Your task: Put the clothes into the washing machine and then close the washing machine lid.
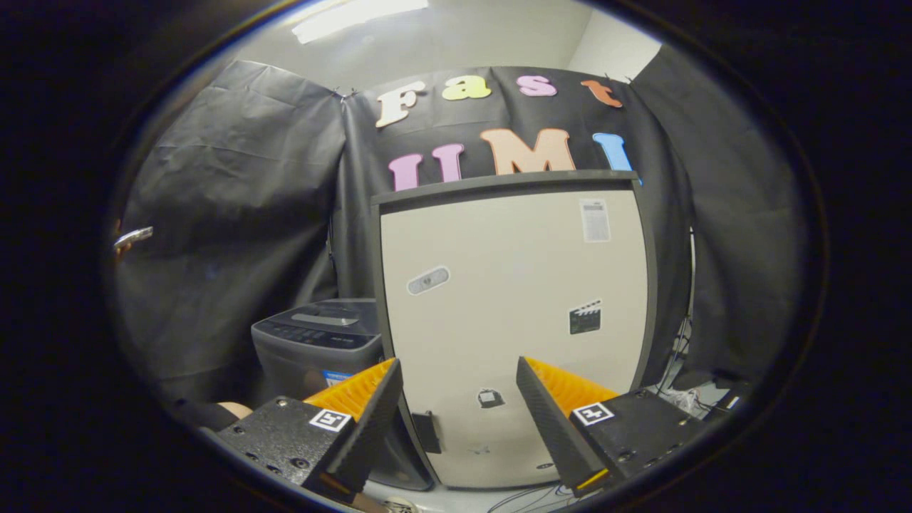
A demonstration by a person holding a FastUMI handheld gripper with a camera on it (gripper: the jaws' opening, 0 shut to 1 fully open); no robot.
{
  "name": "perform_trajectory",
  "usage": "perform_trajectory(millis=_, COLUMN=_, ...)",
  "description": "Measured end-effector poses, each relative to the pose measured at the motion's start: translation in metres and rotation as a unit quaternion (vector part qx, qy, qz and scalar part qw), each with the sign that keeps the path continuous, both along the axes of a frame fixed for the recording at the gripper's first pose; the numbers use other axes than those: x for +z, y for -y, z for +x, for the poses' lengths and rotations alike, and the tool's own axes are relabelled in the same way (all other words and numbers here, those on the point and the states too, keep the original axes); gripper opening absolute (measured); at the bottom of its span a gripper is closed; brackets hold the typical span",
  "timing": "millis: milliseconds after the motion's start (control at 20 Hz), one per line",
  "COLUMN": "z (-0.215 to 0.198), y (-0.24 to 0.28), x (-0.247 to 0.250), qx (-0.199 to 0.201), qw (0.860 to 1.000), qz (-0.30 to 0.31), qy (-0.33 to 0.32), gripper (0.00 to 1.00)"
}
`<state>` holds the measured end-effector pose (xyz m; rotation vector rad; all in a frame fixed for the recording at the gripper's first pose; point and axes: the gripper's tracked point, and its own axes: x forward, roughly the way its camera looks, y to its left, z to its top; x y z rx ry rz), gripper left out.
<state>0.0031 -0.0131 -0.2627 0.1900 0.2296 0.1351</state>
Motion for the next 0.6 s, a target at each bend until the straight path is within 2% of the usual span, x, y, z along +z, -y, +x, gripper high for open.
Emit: perform_trajectory(millis=600, z=-0.0087, y=-0.0018, x=-0.0022, qx=-0.010, qw=1.000, qz=0.001, qy=-0.012, gripper=0.97)
